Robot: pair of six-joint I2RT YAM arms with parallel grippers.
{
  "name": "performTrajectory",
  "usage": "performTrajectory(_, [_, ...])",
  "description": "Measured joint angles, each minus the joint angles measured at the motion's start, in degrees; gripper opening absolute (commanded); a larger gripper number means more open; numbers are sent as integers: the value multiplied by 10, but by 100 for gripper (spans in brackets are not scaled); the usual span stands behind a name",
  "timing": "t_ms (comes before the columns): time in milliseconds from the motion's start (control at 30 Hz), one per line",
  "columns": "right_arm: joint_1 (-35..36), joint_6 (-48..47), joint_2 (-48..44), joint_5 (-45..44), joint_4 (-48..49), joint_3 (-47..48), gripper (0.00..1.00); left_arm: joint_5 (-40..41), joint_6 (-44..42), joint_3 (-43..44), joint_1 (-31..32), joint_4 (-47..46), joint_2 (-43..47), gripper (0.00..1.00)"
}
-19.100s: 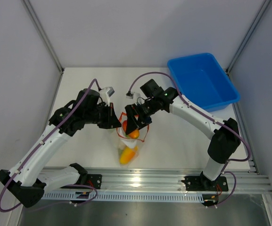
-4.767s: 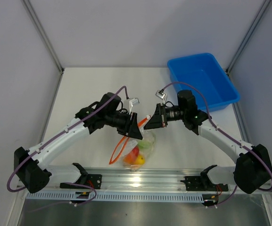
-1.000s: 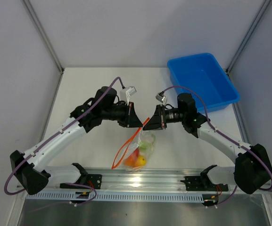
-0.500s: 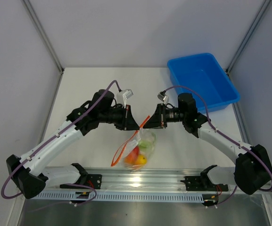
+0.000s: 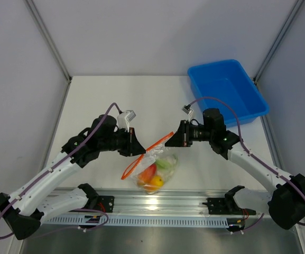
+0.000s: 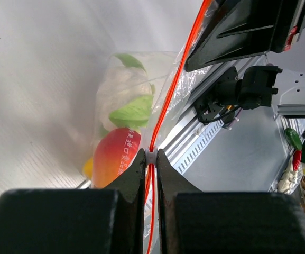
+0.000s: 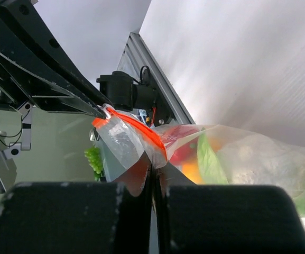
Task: Place the food in the zip-top bag and seal the zipper
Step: Zip the zipper food storage bag at the center of the board.
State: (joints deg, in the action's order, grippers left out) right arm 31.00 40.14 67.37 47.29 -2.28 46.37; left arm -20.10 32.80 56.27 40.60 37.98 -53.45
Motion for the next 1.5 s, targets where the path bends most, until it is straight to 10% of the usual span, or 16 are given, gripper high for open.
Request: performTrajectory(1500, [4,-65,-43,-46,-34,-26,0,-42,15,-80,0,-43,55,0])
